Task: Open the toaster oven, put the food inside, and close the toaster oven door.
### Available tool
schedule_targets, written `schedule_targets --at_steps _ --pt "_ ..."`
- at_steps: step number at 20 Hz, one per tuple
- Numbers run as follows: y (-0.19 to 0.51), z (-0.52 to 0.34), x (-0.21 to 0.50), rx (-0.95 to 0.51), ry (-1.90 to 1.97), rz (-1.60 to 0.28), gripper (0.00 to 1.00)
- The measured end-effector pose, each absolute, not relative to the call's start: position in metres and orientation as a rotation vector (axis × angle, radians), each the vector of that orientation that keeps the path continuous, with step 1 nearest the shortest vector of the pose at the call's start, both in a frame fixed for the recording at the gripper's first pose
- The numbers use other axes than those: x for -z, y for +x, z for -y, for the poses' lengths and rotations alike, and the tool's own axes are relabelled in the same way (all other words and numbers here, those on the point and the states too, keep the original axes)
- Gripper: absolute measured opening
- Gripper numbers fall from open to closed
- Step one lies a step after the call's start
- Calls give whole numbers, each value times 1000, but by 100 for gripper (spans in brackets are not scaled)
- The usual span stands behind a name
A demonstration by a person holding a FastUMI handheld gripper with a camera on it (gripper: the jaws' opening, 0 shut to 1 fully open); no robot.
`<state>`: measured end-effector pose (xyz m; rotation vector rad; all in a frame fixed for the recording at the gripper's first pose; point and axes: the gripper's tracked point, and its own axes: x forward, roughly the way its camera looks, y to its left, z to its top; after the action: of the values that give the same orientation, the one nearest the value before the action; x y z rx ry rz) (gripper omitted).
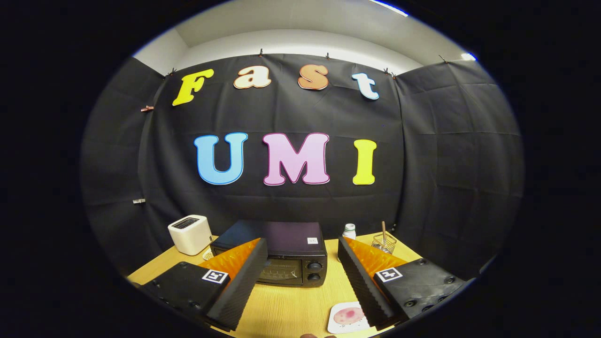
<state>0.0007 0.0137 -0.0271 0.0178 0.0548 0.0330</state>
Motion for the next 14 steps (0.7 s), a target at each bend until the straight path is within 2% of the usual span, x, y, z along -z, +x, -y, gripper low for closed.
schedule_targets --at_steps 10,14 --pt "21 -54 34 -68 34 -79 98" --pt "42 -75 54 -72 56 -143 98"
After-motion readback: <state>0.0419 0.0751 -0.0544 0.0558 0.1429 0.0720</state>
